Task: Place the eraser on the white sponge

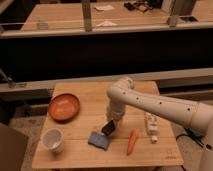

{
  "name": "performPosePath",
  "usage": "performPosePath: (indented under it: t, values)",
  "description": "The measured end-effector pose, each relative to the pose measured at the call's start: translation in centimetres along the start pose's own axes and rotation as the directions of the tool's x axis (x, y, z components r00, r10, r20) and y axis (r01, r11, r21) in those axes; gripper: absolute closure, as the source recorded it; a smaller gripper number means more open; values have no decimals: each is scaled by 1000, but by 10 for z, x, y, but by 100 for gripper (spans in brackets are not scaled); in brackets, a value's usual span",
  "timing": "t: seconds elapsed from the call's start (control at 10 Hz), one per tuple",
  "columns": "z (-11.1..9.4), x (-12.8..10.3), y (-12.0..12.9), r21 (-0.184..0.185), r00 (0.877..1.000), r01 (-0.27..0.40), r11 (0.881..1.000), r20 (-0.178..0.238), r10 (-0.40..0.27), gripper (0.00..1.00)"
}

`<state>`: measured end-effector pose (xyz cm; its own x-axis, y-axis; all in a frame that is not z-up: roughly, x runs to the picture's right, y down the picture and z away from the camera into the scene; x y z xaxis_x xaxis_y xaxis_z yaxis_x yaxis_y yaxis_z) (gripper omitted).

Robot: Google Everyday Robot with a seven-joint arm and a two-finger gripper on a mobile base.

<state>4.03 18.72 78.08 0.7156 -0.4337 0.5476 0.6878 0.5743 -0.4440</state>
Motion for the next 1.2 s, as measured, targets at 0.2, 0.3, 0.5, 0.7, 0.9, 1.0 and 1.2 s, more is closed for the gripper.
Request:
performPosePath:
  t: [0.2, 0.3, 0.5, 0.7, 0.9, 1.0, 1.2]
  values:
    - [1, -6, 3, -8, 1000, 7, 1000, -1, -7, 89]
    - [1, -9, 3, -12, 1000, 10, 1000, -1, -10, 89]
    - [3, -13, 4, -21, 1000, 16, 1000, -2, -16, 89]
    - [3, -16, 5, -30, 1000, 22, 999, -1, -22, 89]
    - [3, -19, 6, -35, 1000, 29, 999, -4, -29, 89]
    - [3, -22, 5, -37, 999, 36, 999, -5, -36, 89]
    - [4, -25, 6, -47, 999, 45, 998, -8, -46, 89]
